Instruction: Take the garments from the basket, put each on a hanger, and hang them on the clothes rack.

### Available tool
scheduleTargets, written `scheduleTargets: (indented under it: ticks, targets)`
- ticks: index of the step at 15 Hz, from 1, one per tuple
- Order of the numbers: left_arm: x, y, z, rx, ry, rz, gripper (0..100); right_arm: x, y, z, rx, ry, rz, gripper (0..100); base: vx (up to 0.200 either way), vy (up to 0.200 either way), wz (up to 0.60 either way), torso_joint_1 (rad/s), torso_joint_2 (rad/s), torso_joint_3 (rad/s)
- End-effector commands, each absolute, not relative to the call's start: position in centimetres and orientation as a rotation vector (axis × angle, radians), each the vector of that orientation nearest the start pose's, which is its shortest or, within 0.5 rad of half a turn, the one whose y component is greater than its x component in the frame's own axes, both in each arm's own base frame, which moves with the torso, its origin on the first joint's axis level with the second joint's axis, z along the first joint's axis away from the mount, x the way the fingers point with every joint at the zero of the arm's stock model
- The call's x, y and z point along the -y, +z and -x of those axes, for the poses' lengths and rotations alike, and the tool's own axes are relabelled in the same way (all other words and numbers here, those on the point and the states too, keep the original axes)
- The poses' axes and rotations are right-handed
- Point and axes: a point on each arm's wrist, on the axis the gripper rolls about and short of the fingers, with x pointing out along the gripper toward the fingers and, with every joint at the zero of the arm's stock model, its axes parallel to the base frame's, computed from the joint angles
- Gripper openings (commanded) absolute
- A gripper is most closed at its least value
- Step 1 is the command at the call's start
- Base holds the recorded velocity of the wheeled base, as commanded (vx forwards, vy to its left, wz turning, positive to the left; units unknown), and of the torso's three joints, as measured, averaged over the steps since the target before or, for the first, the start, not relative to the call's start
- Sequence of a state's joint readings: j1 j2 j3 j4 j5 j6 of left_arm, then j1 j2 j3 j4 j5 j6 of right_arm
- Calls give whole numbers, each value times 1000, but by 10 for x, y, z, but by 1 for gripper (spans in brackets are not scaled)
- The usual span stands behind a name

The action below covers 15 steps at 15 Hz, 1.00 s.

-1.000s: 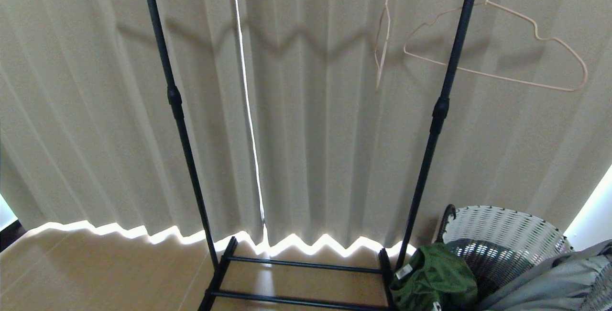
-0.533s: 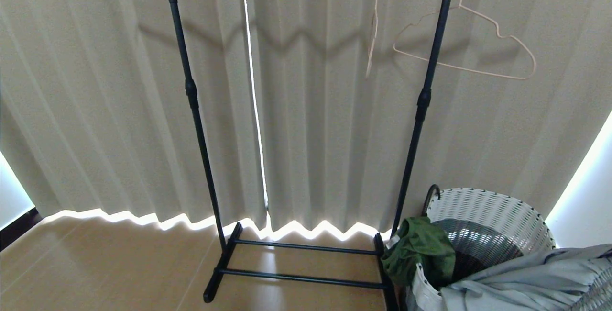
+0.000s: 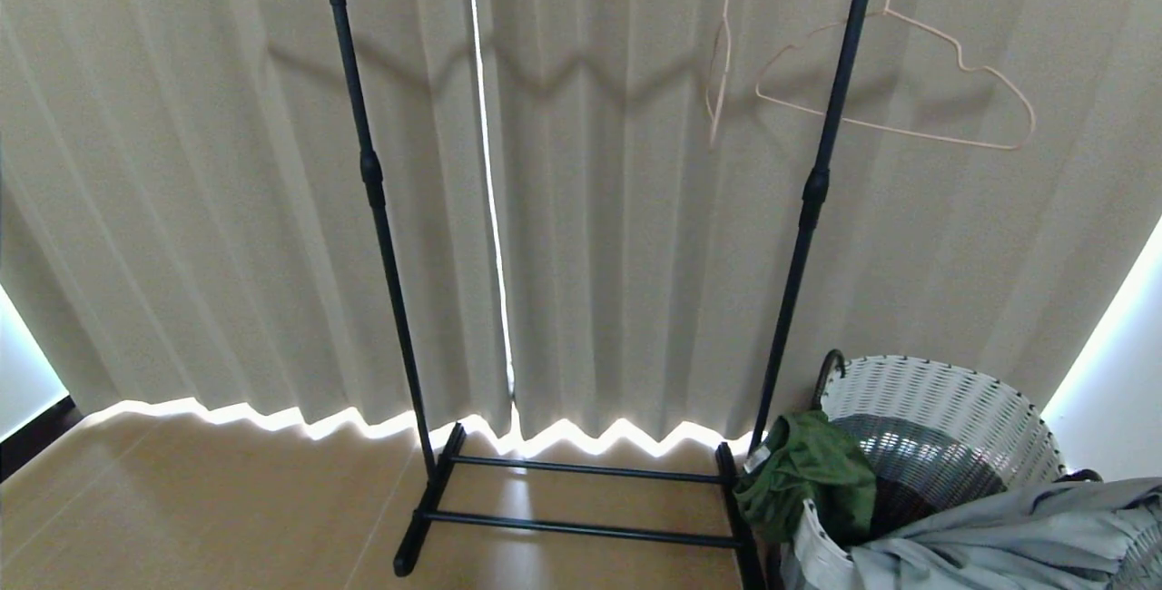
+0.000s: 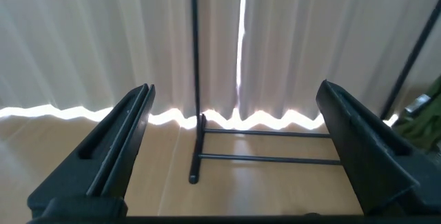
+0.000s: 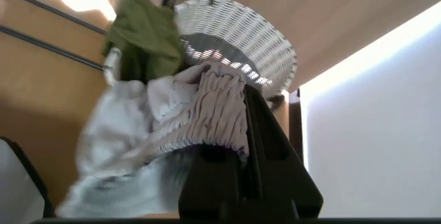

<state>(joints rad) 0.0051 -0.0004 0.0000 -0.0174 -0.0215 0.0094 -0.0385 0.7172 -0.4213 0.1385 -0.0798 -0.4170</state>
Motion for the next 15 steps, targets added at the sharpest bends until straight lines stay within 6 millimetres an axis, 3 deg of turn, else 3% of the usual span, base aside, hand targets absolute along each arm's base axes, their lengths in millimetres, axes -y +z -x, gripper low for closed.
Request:
scheduleTargets:
  ticks: [1,7,15]
  targets:
    - [1,77,23,17,-15,-13,100,4,175,-56,-455,-20,420,0,-200,200,0,-7,2,7]
    - [1,77,23,17,-18,-25,100,1,179,-57,-434,24,434,0,0,0,0,0,0,0]
    - [2,78,23,23,-70,-51,100,-11,184,-62,-391,212,470,0,0,0,0,0,0,0]
